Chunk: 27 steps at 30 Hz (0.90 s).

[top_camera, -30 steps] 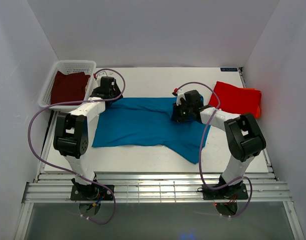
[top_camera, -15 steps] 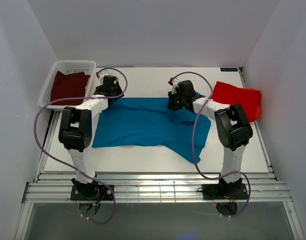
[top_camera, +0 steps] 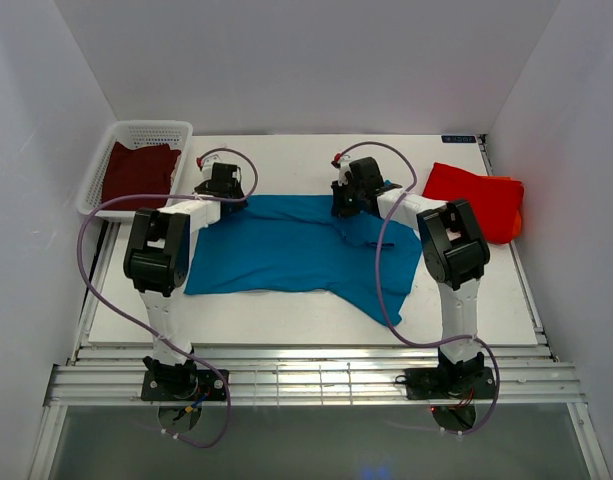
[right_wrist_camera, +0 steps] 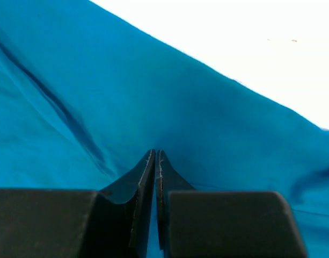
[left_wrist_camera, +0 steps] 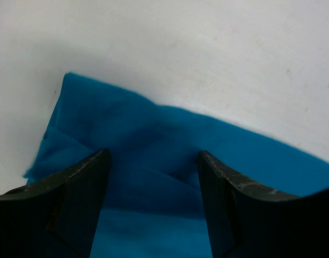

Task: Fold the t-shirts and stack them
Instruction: Fold the tshirt

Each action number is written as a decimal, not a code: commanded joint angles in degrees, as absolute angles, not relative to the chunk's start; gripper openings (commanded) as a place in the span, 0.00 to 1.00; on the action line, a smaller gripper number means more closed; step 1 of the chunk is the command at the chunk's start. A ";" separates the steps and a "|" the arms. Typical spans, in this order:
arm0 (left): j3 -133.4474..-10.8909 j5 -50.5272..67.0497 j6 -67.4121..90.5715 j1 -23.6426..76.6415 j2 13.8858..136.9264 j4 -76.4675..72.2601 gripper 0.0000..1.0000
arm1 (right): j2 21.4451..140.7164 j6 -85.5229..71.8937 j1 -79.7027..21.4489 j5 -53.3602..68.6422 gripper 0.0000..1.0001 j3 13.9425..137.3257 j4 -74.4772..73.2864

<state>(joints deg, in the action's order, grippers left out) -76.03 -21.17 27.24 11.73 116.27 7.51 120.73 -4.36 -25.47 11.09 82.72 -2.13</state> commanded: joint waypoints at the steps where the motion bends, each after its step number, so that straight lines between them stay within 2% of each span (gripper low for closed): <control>1: -71.55 -23.73 29.35 11.34 110.22 8.96 0.76 | 121.46 -4.39 -25.22 11.60 0.09 84.90 -3.43; 15: -62.67 -26.62 32.34 11.25 101.43 9.15 0.76 | 122.86 -4.75 -25.31 10.28 0.09 84.72 -5.09; 22: -63.63 -29.71 31.12 11.34 100.81 5.10 0.76 | 123.93 -4.75 -25.22 10.28 0.09 85.69 -5.63; 24: -65.03 -29.88 30.59 11.34 102.82 5.10 0.74 | 123.93 -4.75 -25.22 10.28 0.09 85.78 -5.80; 27: -68.28 -29.80 30.32 11.25 106.95 6.41 0.64 | 123.93 -4.75 -25.22 10.11 0.09 85.78 -6.15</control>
